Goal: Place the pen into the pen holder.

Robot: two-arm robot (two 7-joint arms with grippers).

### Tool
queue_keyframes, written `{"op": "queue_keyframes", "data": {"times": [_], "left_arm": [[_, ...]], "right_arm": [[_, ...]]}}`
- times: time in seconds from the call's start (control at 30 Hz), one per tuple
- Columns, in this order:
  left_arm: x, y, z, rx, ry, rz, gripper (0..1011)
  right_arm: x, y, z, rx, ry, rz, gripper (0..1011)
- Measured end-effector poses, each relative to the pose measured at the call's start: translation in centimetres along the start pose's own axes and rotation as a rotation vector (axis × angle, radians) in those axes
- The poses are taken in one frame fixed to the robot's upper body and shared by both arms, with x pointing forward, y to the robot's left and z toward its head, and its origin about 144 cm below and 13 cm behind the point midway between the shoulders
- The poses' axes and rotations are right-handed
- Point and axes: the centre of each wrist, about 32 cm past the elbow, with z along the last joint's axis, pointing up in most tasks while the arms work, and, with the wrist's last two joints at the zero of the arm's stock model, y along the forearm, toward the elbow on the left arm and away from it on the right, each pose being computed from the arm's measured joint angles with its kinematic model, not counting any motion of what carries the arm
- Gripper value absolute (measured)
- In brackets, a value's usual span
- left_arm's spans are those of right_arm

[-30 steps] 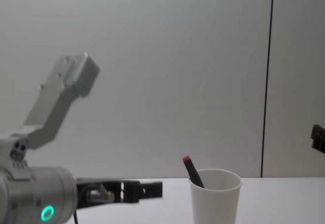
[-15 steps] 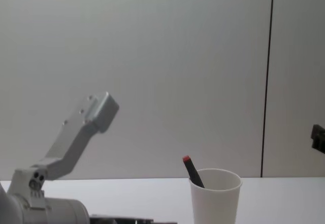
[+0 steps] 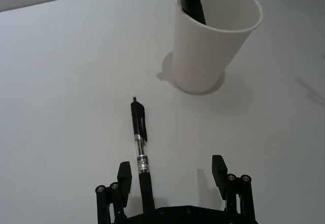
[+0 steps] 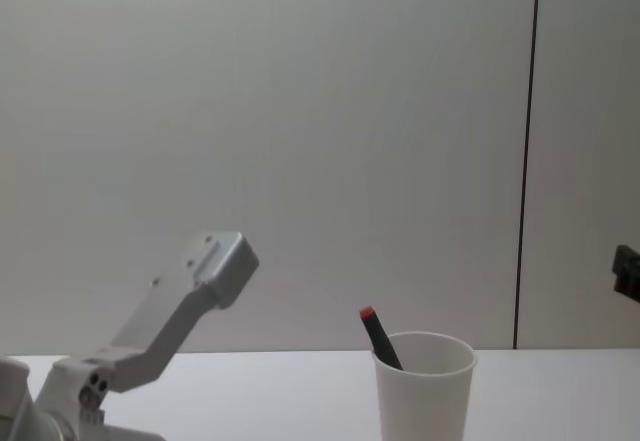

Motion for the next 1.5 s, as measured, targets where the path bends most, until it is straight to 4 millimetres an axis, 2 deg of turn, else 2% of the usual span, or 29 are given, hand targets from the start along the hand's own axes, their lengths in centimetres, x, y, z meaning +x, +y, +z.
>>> {"op": "queue_keyframes", "data": {"times": [0.73,0.97,1.03,1.13,1.27,1.33,1.37,1.5], "left_arm": [[-0.5,-0.3,-0.6,0.068,-0.047,0.073,1008],[-0.6,-0.3,-0.8,0.065,-0.052,0.086,874],[-0.6,-0.3,-0.9,0.063,-0.052,0.092,790],[-0.6,-0.3,-0.9,0.062,-0.051,0.097,736],[-0.5,-0.3,-1.0,0.062,-0.048,0.106,593],[-0.5,-0.4,-1.1,0.064,-0.045,0.112,490],[-0.5,-0.4,-1.1,0.064,-0.044,0.113,490],[-0.5,-0.5,-1.2,0.068,-0.042,0.117,365]], "right_arm": [[0.0,0.0,0.0,0.0,0.0,0.0,1002],[0.0,0.0,0.0,0.0,0.0,0.0,1001],[0.0,0.0,0.0,0.0,0.0,0.0,1001],[0.0,0.0,0.0,0.0,0.0,0.0,1001],[0.0,0.0,0.0,0.0,0.0,0.0,1002],[0.0,0.0,0.0,0.0,0.0,0.0,1002],[0.0,0.0,0.0,0.0,0.0,0.0,1001],[0.0,0.0,0.0,0.0,0.0,0.0,1002]]}}
